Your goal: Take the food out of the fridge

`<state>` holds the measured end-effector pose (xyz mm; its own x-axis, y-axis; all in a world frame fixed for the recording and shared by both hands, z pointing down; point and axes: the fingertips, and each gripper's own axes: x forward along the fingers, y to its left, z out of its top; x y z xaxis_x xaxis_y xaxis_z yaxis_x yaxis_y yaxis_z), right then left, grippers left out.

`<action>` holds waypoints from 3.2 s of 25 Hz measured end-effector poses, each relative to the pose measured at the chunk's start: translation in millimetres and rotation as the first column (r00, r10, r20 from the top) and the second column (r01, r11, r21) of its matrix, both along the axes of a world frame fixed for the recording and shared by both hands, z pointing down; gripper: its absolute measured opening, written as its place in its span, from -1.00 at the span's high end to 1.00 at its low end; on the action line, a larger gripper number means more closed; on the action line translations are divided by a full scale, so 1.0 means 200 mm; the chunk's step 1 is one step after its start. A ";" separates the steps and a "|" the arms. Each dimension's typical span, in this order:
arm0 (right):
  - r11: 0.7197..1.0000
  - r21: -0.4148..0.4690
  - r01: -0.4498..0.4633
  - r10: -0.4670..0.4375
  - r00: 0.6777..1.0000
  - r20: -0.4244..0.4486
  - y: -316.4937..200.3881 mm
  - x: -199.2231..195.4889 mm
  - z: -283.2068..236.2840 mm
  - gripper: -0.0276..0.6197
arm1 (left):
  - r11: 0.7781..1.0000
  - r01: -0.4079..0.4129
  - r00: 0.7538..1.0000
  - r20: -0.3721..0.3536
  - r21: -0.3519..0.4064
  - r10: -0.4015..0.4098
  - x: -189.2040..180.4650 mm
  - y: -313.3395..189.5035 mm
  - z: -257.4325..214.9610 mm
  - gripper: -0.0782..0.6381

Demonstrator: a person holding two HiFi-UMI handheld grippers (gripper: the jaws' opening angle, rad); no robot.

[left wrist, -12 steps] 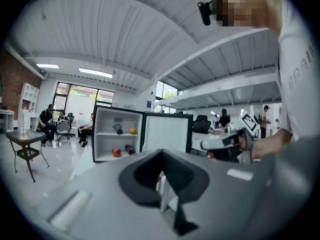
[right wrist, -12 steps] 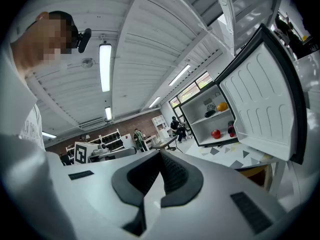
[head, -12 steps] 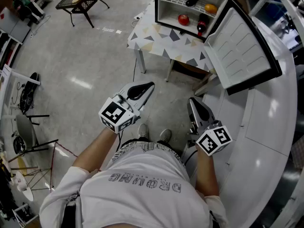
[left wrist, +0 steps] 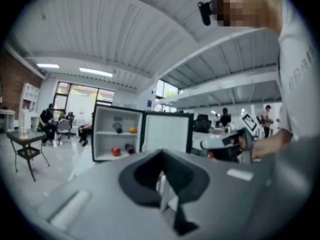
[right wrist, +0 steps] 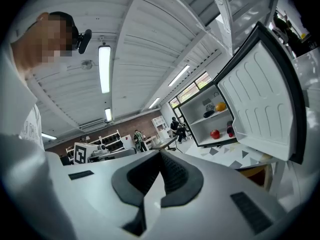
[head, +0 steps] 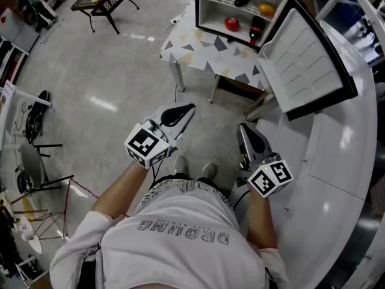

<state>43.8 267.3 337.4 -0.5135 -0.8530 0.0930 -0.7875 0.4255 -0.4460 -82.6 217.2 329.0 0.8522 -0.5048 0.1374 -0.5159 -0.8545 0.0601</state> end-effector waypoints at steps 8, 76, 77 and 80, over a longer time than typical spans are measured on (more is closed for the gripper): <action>1.000 0.008 -0.016 0.016 1.000 -0.013 0.00 0.10 -0.01 0.95 | 1.000 -0.011 1.000 0.005 0.009 0.011 0.12 0.00 0.00 0.76; 0.983 -0.110 -0.145 0.144 0.989 -0.010 -1.77 0.12 0.18 0.95 | 0.987 -0.147 0.989 -0.014 -0.058 0.146 0.20 -1.85 0.25 0.76; 0.983 -0.111 -0.146 0.146 0.989 -0.011 -1.79 0.12 0.19 0.95 | 0.987 -0.149 0.989 -0.014 -0.060 0.148 0.21 -1.87 0.26 0.76; 0.982 -0.117 -0.147 0.147 0.989 -0.014 -1.83 0.12 0.20 0.95 | 0.986 -0.153 0.988 -0.011 -0.062 0.152 0.22 -1.92 0.28 0.76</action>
